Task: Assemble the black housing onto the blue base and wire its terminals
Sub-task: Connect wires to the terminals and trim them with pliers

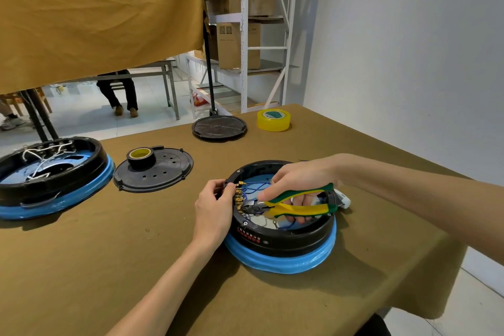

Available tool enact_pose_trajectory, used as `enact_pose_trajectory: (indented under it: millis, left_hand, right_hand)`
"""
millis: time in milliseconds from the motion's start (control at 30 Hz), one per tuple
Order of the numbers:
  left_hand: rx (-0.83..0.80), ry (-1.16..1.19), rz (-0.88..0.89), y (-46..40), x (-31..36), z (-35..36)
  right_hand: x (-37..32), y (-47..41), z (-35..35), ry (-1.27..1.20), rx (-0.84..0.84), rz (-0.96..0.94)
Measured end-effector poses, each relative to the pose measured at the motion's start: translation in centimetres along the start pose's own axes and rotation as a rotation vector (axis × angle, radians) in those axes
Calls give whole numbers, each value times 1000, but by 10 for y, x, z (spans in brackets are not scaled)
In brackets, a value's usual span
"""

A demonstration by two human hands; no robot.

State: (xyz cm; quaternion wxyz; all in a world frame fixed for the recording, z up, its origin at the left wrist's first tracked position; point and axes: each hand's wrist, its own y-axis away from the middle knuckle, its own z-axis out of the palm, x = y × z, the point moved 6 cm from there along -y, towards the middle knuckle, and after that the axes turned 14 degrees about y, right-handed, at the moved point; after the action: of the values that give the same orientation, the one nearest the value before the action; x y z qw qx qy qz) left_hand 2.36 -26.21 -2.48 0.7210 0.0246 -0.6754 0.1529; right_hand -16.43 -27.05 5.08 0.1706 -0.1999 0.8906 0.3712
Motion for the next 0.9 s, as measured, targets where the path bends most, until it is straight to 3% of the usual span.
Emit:
enact_pose_trajectory:
  millis: [533,900]
  left_hand:
    - [-9,24,-8,1,0,2]
    - [-7,6,-20,0,-2,2]
  right_hand:
    - [2,-7,-5,10,11,-90]
    - [2,-9,-2,-65,-98,-96]
